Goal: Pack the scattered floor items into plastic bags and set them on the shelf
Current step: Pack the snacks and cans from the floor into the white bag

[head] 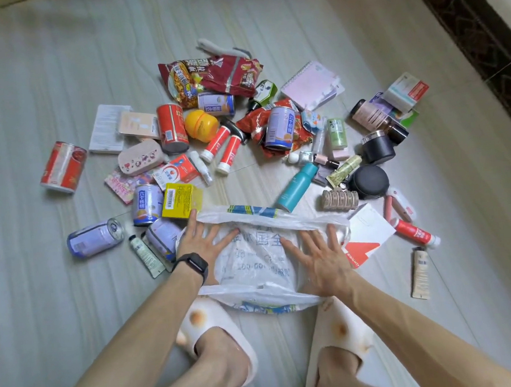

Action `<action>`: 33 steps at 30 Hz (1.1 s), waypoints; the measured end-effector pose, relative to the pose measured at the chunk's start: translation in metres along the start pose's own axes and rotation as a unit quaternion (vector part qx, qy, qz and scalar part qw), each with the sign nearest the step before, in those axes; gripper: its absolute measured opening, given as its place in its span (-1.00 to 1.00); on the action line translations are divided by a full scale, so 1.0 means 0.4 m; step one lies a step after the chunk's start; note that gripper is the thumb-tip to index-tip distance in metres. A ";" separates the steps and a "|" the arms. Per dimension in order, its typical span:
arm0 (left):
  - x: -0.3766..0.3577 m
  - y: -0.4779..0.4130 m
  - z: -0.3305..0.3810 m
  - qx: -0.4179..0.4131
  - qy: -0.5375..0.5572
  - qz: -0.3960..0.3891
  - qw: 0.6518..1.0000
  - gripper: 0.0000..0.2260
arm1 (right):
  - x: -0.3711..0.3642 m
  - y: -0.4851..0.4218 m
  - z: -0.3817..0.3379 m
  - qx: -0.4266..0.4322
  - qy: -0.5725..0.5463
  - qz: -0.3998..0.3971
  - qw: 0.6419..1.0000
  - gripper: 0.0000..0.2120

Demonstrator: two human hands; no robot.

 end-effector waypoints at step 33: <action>-0.140 0.045 -0.231 0.424 0.656 0.034 0.624 -0.28 | 0.231 -0.255 0.107 -0.303 -0.480 0.103 0.817 -0.17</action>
Point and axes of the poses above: each hand's wrist, its own y-axis away from the middle knuckle, its own x-axis out of the back of the hand, z = x × y, the point moved 3 cm from there along -y, towards the middle knuckle, and after that the axes turned 1 degree about z, right-handed, at the moved point
